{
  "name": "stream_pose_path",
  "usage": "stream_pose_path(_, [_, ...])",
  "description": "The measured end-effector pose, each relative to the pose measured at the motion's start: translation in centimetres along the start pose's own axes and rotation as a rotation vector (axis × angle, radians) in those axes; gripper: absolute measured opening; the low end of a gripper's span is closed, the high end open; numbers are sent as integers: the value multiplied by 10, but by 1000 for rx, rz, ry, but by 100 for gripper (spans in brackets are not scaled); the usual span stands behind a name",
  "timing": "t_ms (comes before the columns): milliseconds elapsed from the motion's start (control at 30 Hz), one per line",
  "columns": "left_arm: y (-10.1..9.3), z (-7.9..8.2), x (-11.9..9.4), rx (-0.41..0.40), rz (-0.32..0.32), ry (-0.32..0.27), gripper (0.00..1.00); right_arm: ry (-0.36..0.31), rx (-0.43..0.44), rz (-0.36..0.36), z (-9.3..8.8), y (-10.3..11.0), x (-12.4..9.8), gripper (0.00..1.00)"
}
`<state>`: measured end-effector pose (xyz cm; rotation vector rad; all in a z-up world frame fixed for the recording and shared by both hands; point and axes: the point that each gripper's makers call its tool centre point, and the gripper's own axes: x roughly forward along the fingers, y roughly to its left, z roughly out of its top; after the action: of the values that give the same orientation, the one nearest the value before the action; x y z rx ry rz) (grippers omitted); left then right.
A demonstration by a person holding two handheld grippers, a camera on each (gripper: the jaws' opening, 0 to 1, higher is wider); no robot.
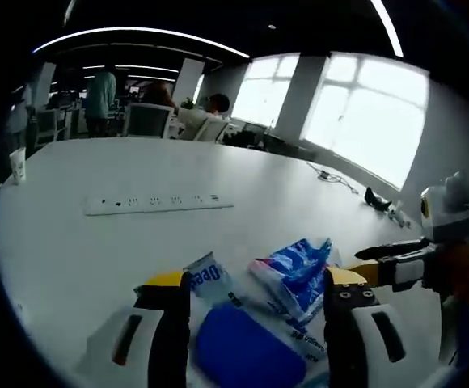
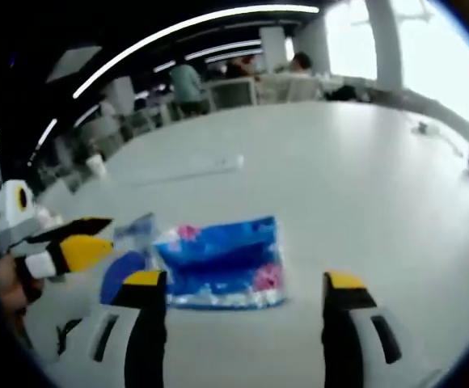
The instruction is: Arrange the tabletop items into an orderly group along one side of the table until the central work area is clear of visible clutter.
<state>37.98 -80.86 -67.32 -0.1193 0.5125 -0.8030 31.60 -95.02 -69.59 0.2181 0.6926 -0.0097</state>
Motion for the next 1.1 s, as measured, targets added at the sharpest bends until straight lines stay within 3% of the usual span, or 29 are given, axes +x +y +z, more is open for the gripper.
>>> stream_pose_path(200, [16, 2, -4, 32, -12, 9, 80, 6, 36, 7, -1, 17, -11, 93])
stream_pose_path(333, [22, -3, -3, 3, -29, 30, 85, 31, 27, 7, -7, 28, -15, 100])
stream_pose_path(600, [30, 1, 0, 54, -55, 10, 100, 105, 25, 27, -30, 51, -27, 100])
stream_pose_path(733, [37, 2, 0, 77, -63, 14, 100, 126, 46, 29, -39, 59, -34, 100])
stream_pose_path(867, [47, 1, 0, 50, -74, 16, 100, 150, 87, 25, -47, 68, -42, 100])
stream_pose_path(1100, [62, -4, -5, 61, -52, 27, 86, 182, 102, 30, -61, 86, -49, 100])
